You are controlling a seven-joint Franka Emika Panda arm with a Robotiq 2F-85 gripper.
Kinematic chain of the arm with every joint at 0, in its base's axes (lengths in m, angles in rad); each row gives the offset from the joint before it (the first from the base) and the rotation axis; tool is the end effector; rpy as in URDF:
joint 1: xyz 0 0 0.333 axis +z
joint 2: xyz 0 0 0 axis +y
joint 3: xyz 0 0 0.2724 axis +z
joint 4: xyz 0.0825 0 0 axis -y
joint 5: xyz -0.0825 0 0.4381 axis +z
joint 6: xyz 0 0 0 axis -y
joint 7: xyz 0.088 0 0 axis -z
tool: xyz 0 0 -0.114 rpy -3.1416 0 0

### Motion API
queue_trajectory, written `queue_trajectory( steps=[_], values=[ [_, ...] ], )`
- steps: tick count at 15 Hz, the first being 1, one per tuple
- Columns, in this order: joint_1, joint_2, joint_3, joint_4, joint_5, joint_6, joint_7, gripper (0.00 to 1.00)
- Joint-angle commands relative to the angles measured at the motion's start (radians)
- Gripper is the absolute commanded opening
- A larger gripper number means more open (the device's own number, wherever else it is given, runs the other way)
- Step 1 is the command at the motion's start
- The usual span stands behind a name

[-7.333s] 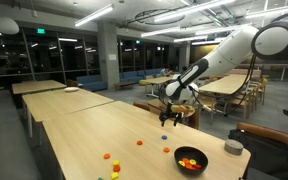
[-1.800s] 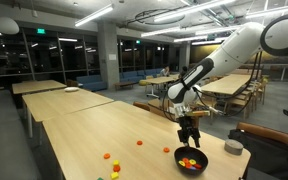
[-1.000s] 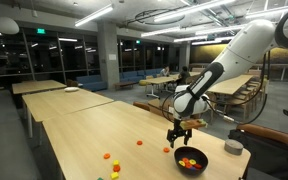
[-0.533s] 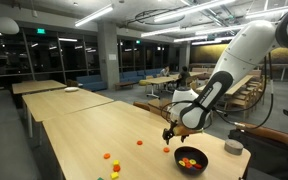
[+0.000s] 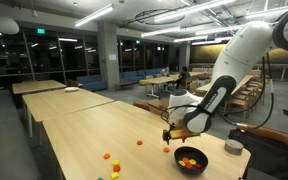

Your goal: Pick up some of the objects from the table and put them in the bowl

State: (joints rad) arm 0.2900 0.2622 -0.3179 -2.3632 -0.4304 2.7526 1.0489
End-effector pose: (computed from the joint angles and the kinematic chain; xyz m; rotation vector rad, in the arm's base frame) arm 0.5394 -0.0095 0.1369 2.7820 -0.9711 0.3534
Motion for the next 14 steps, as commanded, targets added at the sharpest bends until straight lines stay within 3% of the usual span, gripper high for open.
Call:
queue_trajectory(
  steps=[1, 6, 14],
  values=[
    [-0.054, 0.04, 0.076, 0.039, 0.043, 0.003, -0.001, 1.0],
    [-0.108, 0.091, 0.127, 0.071, 0.136, 0.031, -0.054, 1.0],
    [-0.179, 0.117, 0.148, 0.13, 0.28, 0.019, -0.207, 1.0]
  ],
)
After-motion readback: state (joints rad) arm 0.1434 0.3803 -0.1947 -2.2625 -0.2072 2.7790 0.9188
